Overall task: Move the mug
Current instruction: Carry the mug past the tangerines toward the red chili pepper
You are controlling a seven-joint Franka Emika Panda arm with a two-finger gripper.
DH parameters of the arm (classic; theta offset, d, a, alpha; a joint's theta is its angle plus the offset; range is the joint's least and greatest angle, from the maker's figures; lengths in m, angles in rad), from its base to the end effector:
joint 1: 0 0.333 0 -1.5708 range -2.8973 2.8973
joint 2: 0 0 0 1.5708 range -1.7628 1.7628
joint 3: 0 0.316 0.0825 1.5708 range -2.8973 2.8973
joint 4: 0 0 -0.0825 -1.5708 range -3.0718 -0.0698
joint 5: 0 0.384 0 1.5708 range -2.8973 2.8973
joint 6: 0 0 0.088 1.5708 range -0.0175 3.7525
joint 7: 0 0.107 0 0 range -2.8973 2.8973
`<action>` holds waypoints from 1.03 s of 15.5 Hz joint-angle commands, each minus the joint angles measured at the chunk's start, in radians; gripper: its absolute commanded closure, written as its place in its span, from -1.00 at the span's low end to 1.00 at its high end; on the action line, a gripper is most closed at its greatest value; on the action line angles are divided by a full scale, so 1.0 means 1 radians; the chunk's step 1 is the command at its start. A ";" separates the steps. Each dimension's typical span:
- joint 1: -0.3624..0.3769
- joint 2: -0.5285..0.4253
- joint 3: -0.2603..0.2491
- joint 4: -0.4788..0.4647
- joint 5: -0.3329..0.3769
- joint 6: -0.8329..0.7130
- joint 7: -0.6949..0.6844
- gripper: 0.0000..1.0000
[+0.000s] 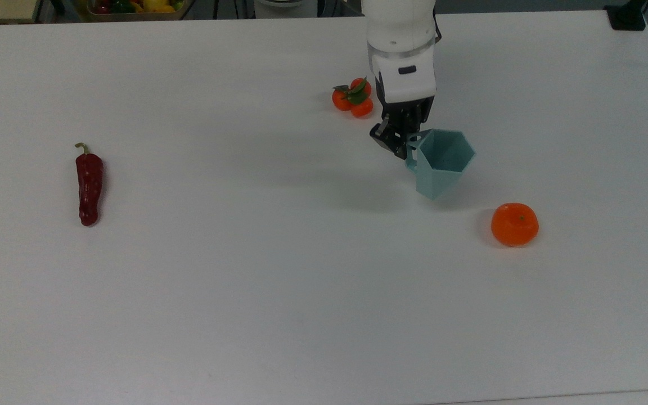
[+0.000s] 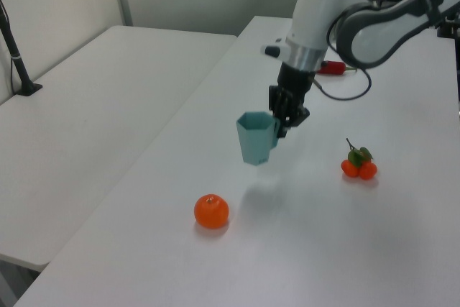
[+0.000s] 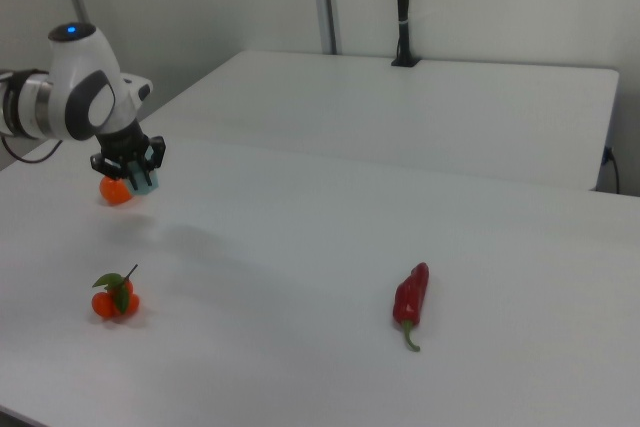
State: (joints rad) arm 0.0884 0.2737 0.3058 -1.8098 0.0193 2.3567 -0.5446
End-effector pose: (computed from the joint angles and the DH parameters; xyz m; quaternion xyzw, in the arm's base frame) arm 0.6078 0.2373 0.4268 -0.8893 -0.4321 -0.1452 0.0365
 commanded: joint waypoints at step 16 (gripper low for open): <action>-0.072 -0.370 -0.344 -0.039 0.116 -0.468 0.140 1.00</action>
State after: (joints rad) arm 0.0021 -0.0652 0.0318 -1.8115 0.1157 1.9177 -0.3715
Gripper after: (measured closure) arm 0.758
